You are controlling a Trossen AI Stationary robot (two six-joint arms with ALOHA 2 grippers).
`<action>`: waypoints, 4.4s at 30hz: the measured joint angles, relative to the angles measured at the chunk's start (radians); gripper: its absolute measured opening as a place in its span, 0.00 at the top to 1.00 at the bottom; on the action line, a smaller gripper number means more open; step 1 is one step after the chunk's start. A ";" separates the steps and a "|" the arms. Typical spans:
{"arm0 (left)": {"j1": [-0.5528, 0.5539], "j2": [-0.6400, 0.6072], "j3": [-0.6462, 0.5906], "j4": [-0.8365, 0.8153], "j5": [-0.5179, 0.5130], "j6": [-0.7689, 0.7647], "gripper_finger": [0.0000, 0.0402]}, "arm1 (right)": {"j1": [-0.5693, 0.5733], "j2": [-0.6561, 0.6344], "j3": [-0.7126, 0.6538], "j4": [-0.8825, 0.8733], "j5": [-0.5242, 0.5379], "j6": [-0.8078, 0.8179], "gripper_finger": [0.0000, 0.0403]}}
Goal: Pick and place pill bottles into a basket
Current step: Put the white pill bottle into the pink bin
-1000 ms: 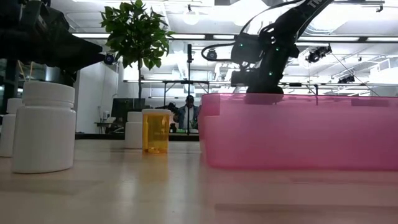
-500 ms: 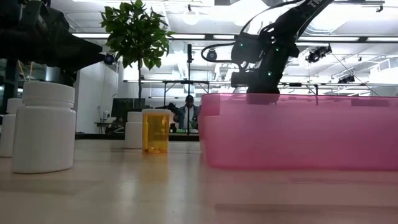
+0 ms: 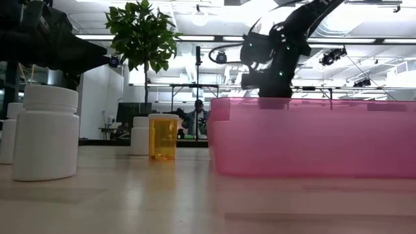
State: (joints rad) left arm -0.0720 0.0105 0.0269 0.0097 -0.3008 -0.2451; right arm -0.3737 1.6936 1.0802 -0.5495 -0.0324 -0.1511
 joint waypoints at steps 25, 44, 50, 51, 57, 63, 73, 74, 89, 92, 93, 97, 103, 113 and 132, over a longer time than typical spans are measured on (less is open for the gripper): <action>0.000 0.000 0.000 0.000 -0.001 0.004 0.59 | 0.003 0.000 0.222 -0.083 -0.060 -0.006 0.60; 0.000 0.000 0.000 0.000 -0.001 0.004 0.59 | 0.023 0.000 0.236 -0.128 -0.094 -0.015 0.61; 0.000 0.000 0.000 0.000 -0.001 0.003 0.59 | 0.023 0.000 0.236 -0.128 -0.093 -0.033 0.63; 0.000 0.000 0.000 0.000 -0.001 0.003 0.59 | 0.023 0.000 0.236 -0.128 -0.093 -0.033 0.62; 0.000 0.000 0.000 0.000 -0.001 0.000 0.59 | 0.023 0.000 0.236 -0.128 -0.143 -0.037 0.63; 0.000 0.000 0.000 0.000 -0.001 0.000 0.59 | 0.031 -0.001 0.236 -0.142 -0.162 -0.040 0.63; 0.000 0.000 0.000 0.000 -0.001 0.000 0.59 | 0.094 -0.038 0.236 -0.133 -0.200 -0.039 0.63; 0.000 0.000 0.000 0.000 -0.001 0.000 0.59 | 0.102 -0.045 0.236 -0.132 -0.203 -0.037 0.63; 0.000 0.000 0.000 0.000 -0.001 0.000 0.59 | 0.252 -0.105 0.236 -0.111 -0.166 0.046 0.63; 0.000 0.000 0.000 0.000 -0.001 0.001 0.59 | 0.282 -0.105 0.236 -0.111 -0.149 0.047 0.62; 0.000 0.000 0.000 0.000 -0.001 0.001 0.59 | 0.291 -0.105 0.236 -0.111 -0.143 0.050 0.62; 0.000 0.000 0.000 0.000 0.000 0.001 0.59 | 0.325 -0.105 0.236 -0.112 -0.152 0.075 0.63; 0.000 0.000 0.000 0.000 -0.001 0.001 0.59 | 0.373 -0.105 0.235 -0.113 -0.138 0.119 0.62; 0.000 0.000 0.000 0.000 -0.004 0.001 0.59 | 0.439 -0.105 0.235 -0.112 -0.062 0.173 0.62; 0.000 0.000 0.000 0.000 -0.007 0.001 0.59 | 0.438 -0.158 0.174 -0.253 -0.026 0.221 0.63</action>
State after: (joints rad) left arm -0.0720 0.0106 0.0269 0.0101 -0.3081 -0.2440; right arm 0.0639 1.5351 1.2541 -0.8026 -0.0581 0.0703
